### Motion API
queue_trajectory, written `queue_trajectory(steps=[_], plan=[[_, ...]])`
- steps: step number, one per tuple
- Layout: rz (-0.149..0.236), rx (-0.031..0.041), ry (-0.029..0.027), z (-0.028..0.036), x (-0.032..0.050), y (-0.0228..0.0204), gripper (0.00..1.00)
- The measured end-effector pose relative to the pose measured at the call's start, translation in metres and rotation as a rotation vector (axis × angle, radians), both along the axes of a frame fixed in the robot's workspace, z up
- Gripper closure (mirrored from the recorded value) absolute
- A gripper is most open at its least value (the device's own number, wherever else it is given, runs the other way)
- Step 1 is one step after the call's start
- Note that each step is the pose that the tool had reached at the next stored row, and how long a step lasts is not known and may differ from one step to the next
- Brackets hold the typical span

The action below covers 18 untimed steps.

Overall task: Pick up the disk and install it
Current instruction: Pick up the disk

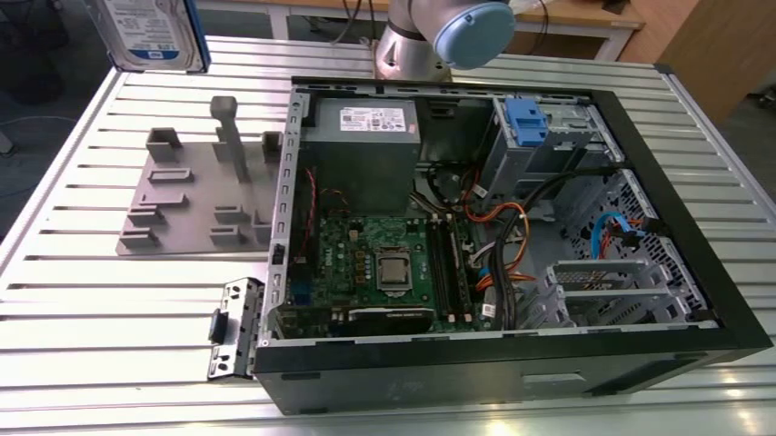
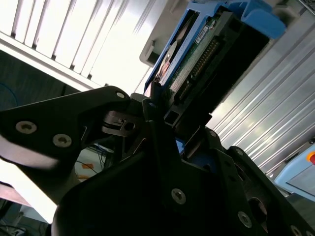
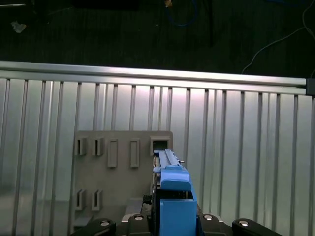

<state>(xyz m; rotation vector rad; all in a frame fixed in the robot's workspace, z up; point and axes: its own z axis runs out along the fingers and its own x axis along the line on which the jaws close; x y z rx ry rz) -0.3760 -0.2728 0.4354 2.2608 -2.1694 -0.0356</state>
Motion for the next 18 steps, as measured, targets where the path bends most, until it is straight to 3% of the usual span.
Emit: queue_trajectory(steps=[10, 18], plan=[[0.000, 0.0000, 0.0000, 0.0140, 0.0001, 0.0000, 0.64], [0.000, 0.0000, 0.0000, 0.0314, 0.0001, 0.0000, 0.64]])
